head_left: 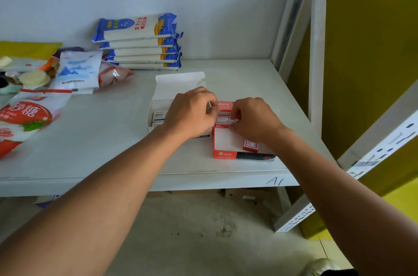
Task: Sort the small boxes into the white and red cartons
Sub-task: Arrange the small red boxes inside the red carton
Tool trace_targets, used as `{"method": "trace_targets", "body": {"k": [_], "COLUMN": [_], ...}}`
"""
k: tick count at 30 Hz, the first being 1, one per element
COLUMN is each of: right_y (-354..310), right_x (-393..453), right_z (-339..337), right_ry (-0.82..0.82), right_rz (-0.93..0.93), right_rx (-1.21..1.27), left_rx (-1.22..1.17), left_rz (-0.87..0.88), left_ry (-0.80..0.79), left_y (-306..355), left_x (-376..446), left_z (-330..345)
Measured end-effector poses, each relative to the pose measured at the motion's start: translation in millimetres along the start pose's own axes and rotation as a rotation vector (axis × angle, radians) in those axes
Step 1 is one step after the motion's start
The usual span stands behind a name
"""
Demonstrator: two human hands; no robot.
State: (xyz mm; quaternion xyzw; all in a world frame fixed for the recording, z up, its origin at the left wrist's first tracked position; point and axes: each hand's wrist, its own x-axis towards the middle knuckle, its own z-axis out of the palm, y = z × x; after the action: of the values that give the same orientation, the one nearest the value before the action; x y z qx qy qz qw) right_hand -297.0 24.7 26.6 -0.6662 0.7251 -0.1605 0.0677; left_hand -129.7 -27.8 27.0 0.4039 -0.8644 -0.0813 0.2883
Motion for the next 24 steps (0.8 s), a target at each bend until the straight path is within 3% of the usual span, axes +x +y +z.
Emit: {"method": "trace_targets", "body": {"k": [10,14,17,24], "right_y": [0.0,4.7,7.8,11.1], "right_x": [-8.2,-12.1,-18.5,-20.5], "right_z": [-10.2,-31.6,-38.6,-31.2], "right_ry": [0.022,-0.206,-0.368,-0.328], "right_rz": [-0.020,0.075,0.044,-0.048], "right_rx": [-0.001,-0.089,-0.171,-0.129], "left_rx": [-0.003,-0.005,-0.008,0.007], "left_rz": [-0.004,-0.005,-0.011,0.008], "left_ry": [-0.024,-0.032,-0.039,-0.012], "left_y": [2.6,3.9,5.7,9.7], "left_x": [-4.6,-7.5,-9.1,-4.1], "left_z": [-7.6,-10.8,-10.3,-5.4]}}
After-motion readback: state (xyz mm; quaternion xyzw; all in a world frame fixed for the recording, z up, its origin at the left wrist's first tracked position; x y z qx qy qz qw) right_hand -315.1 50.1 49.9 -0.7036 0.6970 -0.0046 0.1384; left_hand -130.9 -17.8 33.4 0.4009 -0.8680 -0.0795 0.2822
